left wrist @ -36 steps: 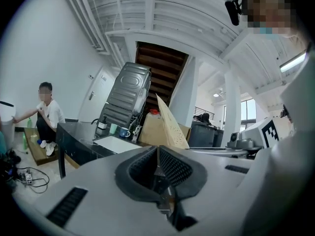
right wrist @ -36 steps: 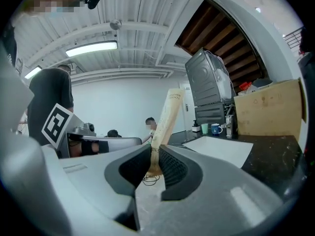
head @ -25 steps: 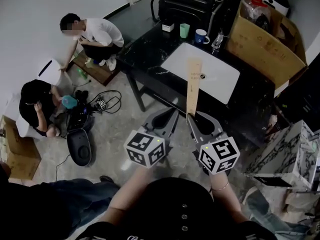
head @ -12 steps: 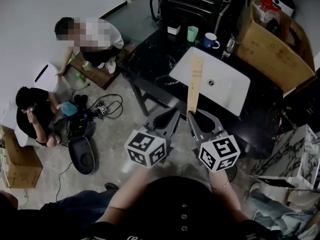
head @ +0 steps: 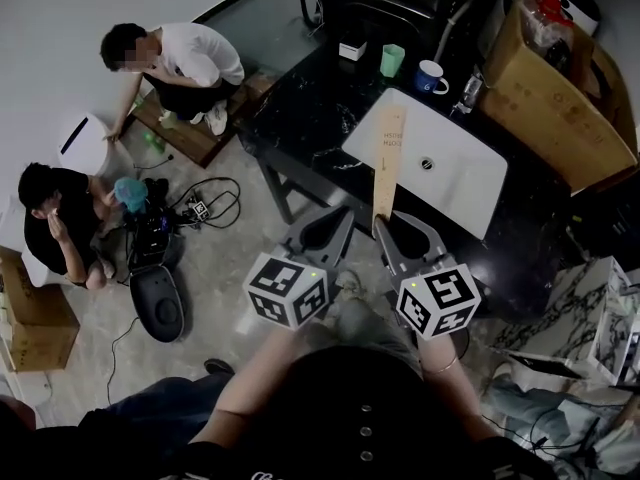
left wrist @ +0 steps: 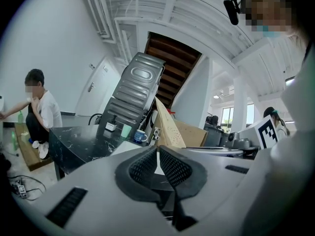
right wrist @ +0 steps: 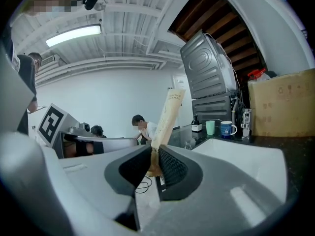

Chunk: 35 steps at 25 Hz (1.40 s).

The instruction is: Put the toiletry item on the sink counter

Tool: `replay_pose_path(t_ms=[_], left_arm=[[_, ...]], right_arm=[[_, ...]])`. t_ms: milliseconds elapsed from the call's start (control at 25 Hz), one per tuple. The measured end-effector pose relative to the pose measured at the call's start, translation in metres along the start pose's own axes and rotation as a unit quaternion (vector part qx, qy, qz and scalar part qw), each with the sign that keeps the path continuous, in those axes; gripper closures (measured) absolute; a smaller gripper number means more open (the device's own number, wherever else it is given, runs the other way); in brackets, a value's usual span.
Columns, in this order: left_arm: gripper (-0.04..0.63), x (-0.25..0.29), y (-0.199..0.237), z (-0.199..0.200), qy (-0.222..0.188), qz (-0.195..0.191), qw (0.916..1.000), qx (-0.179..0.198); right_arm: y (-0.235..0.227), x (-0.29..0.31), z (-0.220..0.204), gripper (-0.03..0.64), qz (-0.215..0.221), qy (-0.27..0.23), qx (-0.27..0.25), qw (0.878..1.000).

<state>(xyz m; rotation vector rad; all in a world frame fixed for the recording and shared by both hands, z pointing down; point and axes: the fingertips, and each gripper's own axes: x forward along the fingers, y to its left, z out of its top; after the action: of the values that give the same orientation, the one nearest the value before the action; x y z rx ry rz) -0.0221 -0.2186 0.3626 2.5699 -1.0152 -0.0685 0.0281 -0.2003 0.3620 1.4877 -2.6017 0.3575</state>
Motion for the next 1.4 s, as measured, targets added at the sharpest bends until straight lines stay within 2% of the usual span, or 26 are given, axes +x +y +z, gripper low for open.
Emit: replay_pose_path(t_ms=[680, 1200, 1400], left_arm=[[0.572, 0.076, 0.084, 0.021, 0.007, 0.033, 0.9993, -0.018], [0.572, 0.124, 0.135, 0.012, 0.031, 0.062, 0.9958, -0.06], [0.572, 0.138, 0.151, 0.012, 0.034, 0.071, 0.9949, -0.063]], right_arm=[[-0.068, 0.098, 0.01, 0.561, 0.019, 0.038, 0.0, 0.999], [-0.103, 0.158, 0.003, 0.561, 0.038, 0.078, 0.016, 0.996], [-0.113, 0.179, 0.001, 0.561, 0.047, 0.089, 0.018, 0.995]])
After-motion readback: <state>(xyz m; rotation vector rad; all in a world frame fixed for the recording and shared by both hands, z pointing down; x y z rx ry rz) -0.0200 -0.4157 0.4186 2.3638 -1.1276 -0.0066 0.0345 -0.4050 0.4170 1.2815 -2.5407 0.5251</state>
